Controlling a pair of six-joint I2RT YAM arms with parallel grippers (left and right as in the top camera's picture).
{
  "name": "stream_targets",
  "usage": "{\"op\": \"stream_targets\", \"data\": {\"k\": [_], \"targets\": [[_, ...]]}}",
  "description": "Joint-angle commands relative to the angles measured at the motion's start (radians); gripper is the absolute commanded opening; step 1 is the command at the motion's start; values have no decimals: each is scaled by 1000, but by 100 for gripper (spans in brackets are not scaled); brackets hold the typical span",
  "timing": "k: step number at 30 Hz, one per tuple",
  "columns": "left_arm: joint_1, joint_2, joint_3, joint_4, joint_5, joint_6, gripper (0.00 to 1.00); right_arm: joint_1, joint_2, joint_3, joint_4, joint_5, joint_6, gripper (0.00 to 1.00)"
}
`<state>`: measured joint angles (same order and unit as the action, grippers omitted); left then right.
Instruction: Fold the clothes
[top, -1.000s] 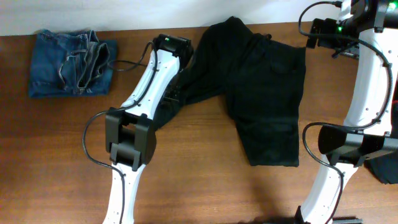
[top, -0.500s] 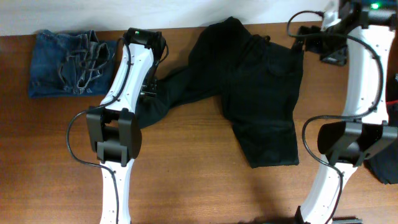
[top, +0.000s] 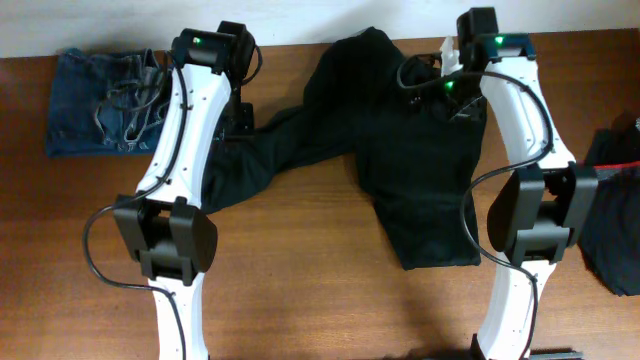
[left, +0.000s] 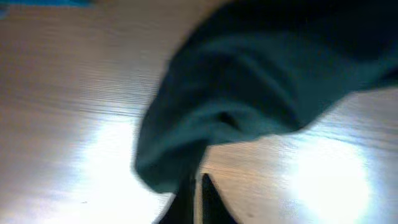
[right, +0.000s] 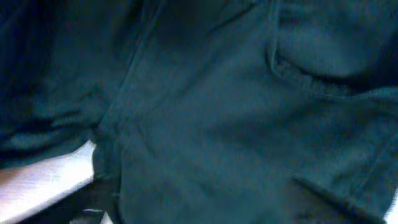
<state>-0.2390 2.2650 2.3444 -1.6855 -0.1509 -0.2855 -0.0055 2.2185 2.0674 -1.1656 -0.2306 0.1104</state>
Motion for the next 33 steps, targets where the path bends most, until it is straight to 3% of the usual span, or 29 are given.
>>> {"op": "stream_targets", "data": {"k": [1, 2, 8, 17, 23, 33], "targets": [[-5, 10, -34, 20, 155, 11, 1, 1, -3, -64, 71, -6, 3, 41], [-10, 11, -72, 49, 156, 14, 1, 1, 1, -102, 118, -5, 3, 21], [-15, 11, -190, 121, 232, 44, 1, -3, 29, -179, 212, 99, 28, 4], [-16, 11, -307, 213, 271, 56, 1, -69, 143, -180, 259, 122, 49, 4], [-2, 12, -399, 352, 255, 56, 5, -148, 180, -181, 261, 142, 63, 4], [92, 15, -463, 569, 137, 56, 6, -212, 180, -185, 247, 165, 63, 4]]}}
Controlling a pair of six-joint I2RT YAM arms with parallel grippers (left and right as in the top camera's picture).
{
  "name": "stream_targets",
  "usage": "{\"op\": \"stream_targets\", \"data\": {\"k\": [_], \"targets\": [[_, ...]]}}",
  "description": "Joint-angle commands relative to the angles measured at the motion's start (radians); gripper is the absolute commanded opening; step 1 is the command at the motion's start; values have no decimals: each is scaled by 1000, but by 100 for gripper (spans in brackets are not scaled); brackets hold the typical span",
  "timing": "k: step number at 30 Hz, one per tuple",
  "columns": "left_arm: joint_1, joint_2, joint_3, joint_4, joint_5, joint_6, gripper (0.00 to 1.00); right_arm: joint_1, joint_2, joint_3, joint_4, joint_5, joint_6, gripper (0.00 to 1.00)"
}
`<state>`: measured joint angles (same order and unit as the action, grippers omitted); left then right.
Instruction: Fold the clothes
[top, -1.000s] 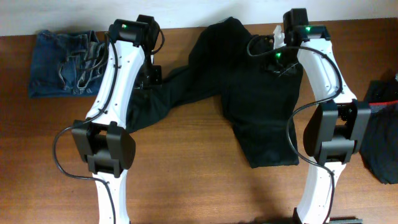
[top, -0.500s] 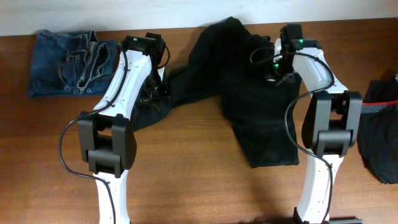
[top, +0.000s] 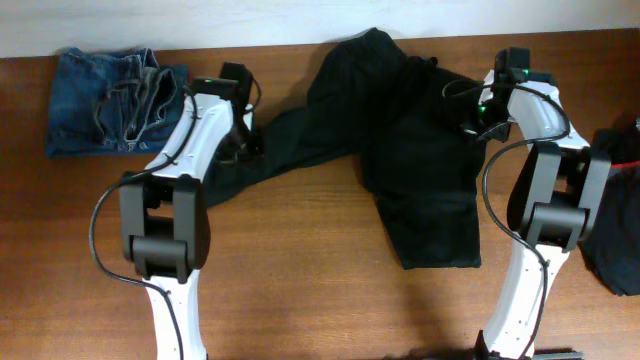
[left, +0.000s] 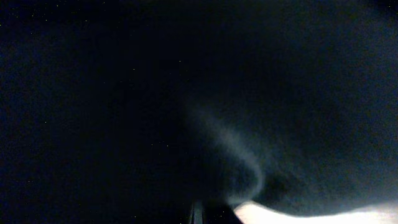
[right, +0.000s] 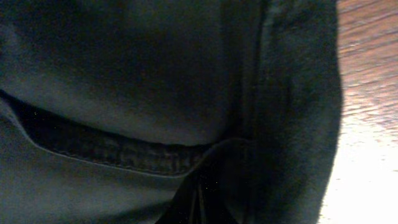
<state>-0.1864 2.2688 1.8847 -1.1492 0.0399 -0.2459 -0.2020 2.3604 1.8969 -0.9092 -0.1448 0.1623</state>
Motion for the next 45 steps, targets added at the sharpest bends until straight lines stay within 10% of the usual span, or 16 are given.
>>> {"op": "stream_targets", "data": {"k": [1, 29, 45], "targets": [[50, 14, -4, 46, -64, 16, 6, -15, 38, -14, -11, 83, 11, 4], [148, 93, -4, 215, -272, 122, 17, -165, 38, -109, -40, 340, 98, 4], [32, 92, 254, 101, -220, 199, 65, -257, 37, -109, -124, 340, 282, 4]]}}
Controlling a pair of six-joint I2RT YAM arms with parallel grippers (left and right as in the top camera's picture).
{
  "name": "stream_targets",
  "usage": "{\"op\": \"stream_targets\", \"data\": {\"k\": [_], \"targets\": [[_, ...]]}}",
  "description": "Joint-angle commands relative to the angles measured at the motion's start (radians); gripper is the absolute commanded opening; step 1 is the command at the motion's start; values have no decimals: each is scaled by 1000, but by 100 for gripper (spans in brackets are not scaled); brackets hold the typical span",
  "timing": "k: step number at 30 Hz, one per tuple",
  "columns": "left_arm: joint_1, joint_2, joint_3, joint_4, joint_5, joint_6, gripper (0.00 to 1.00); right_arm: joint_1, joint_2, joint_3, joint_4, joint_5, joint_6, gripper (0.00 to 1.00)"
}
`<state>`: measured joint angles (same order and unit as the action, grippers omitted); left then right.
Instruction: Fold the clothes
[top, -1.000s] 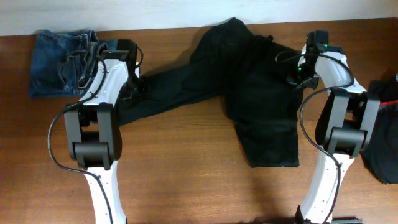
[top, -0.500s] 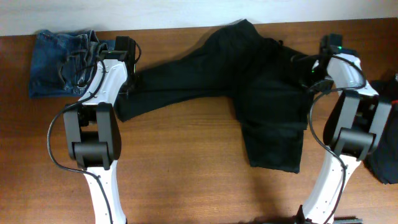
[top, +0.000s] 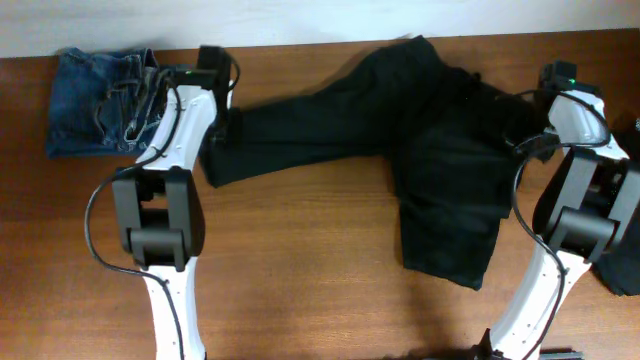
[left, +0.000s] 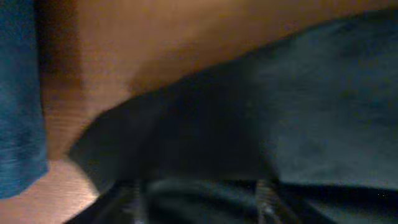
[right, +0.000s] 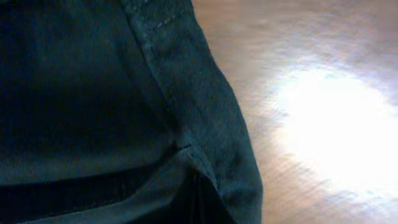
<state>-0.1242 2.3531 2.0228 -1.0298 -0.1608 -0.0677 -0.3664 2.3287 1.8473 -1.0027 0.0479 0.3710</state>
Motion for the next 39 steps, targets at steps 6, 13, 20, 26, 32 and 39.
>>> {"op": "stream_targets", "data": {"k": [6, 13, 20, 26, 32, 39], "targets": [[-67, 8, 175, -92, 100, 19, 65, -139, 69, -60, -80, 144, 93, 4], [-104, 8, 175, -211, 342, 13, 36, -117, 64, -60, -83, 89, 121, 4], [-182, 21, 166, -219, 356, -8, 23, -90, 64, -60, -76, 70, 103, 4], [-174, 109, 166, -156, 356, -63, 14, -77, 64, -60, -76, 56, 85, 4], [-128, 187, 166, -149, 350, -63, 13, -76, 64, -60, -75, 52, 86, 4], [-64, 224, 166, -89, 305, -62, 13, -76, 64, -60, -76, 53, 87, 4]]}}
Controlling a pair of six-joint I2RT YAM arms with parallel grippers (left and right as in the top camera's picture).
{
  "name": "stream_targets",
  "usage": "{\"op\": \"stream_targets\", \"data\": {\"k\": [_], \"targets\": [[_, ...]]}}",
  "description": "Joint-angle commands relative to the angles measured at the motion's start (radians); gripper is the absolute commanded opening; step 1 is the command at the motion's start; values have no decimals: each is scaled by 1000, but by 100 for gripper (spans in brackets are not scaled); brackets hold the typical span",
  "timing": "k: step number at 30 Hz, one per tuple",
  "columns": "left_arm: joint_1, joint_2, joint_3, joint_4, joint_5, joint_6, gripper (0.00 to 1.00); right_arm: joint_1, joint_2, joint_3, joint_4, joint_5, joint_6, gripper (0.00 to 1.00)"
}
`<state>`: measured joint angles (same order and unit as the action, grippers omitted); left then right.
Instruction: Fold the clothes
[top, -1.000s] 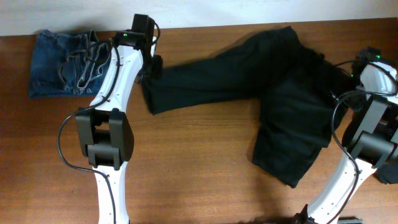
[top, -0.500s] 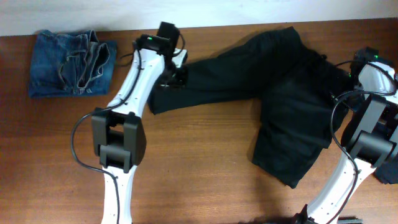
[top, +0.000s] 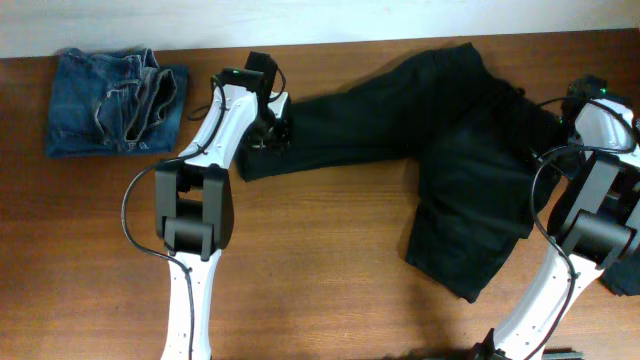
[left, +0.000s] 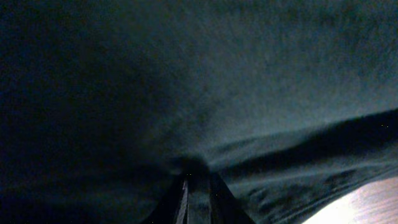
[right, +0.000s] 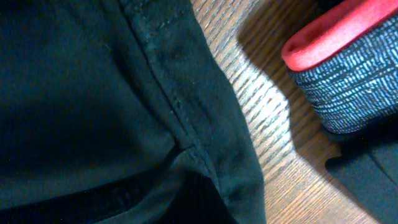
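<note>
Black trousers (top: 450, 130) lie spread across the wooden table (top: 320, 270). One leg reaches left, the other runs down toward the front right. My left gripper (top: 272, 128) is shut on the end of the left-reaching leg; in the left wrist view its fingertips (left: 198, 196) pinch dark cloth. My right gripper (top: 573, 113) is at the waistband on the far right. In the right wrist view the seamed waistband edge (right: 186, 112) bunches over the gripper (right: 205, 208), which is pinched on it.
Folded blue jeans (top: 110, 100) lie at the back left corner. A red and grey patterned cloth (right: 348, 56) sits just right of the waistband, with more dark cloth (top: 628, 280) at the table's right edge. The wall runs along the back.
Both grippers have moved to the right with the trousers. The leg end was close to the blue jeans and now lies farther from them. The waistband now sits beside the red and grey cloth.
The trousers first lay bunched at the back, with both arms over them. Then my left gripper was down on the left leg and my right on the waistband. Later the garment was stretched wide between them, and now it lies farther right.
</note>
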<state>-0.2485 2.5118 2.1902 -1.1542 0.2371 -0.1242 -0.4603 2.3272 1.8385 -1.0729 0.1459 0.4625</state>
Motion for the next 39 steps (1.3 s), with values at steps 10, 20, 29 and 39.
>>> {"op": "stream_targets", "data": {"k": [10, 20, 29, 39], "targets": [[160, 66, -1, 135, -125, 38, 25, 46, 33, -51, -24, -45, -5, 4], [157, 65, 227, -91, -125, 66, 58, 59, -72, -51, -64, -113, 68, 30], [157, 65, 454, -339, -108, 66, 67, 6, -125, -51, -82, -222, -61, 58], [158, 11, 731, -534, -101, 42, 70, 38, -334, -51, -87, -475, -300, 71]]}}
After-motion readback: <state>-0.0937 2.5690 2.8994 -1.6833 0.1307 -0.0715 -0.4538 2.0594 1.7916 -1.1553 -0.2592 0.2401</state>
